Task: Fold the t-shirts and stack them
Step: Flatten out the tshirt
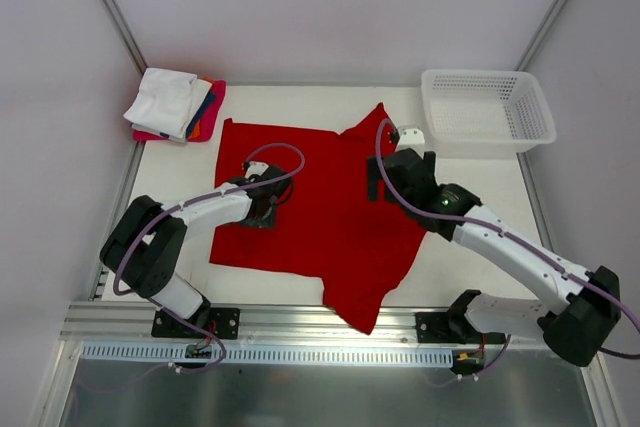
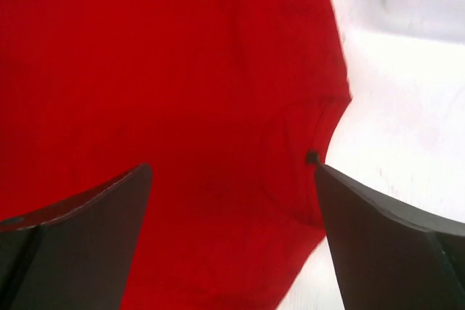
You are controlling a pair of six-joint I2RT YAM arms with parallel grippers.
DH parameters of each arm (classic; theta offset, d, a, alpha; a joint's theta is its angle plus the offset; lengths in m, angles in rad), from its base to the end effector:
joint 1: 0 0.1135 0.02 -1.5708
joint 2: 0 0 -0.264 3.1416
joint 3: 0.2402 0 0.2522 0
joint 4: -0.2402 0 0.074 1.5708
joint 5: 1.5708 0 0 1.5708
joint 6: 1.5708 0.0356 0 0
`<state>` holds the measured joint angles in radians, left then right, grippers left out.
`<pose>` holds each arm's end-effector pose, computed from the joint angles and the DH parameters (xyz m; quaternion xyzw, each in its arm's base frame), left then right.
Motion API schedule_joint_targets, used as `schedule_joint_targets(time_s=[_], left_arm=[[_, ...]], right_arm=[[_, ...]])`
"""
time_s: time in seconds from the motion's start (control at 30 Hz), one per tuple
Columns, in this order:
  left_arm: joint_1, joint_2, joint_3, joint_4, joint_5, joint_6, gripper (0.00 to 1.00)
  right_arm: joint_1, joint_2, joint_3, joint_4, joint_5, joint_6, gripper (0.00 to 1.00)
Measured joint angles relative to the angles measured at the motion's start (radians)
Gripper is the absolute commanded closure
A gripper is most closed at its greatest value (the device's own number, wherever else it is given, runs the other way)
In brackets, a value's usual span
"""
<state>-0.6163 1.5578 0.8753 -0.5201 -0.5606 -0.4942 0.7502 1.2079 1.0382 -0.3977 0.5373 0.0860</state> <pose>0.2410 -0.1475 0.1724 0.0071 0.9461 0.1384 0.2929 0.2071 0.1681 0.3219 -0.1549 0.8407 -0.0244 0.5182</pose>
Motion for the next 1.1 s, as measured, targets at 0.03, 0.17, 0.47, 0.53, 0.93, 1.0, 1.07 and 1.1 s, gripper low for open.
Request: schedule_joint_targets(time_s=[0.03,0.17,0.47,0.53,0.93,1.0,1.07,1.1], left_arm=[[0.000,0.000,-0.021,-0.016,0.008,-0.027,0.20],[-0.014,-0.013,-0.024,-0.018,0.023,-0.074,0.19],[-0.046,-0.070,-0.026,-0.019,0.061,-0.104,0.17],[-0.053,-0.095,-0.026,-0.020,0.064,-0.105,0.15],[-0.065,-0.200,-0.032,-0.020,0.080,-0.105,0.13],[-0.065,-0.211,-0.041,-0.021,0.082,-0.105,0.11],[-0.065,-0.224,-0.046,-0.023,0.082,-0.106,0.11],[-0.065,-0.229,-0.048,-0.023,0.082,-0.106,0.11]], right_arm=[[0.023,-0.034,-0.034,-0.019,0.002,0.025,0.02],[0.092,-0.134,-0.095,-0.071,0.011,0.097,0.04],[0.127,-0.171,-0.248,-0.042,-0.024,0.208,0.29],[0.127,-0.091,-0.270,-0.021,-0.053,0.233,0.28],[0.137,0.312,-0.271,0.203,-0.260,0.321,0.27],[0.140,0.332,-0.260,0.239,-0.265,0.326,0.26],[0.144,0.351,-0.251,0.281,-0.270,0.332,0.25],[0.145,0.360,-0.248,0.299,-0.274,0.335,0.24]])
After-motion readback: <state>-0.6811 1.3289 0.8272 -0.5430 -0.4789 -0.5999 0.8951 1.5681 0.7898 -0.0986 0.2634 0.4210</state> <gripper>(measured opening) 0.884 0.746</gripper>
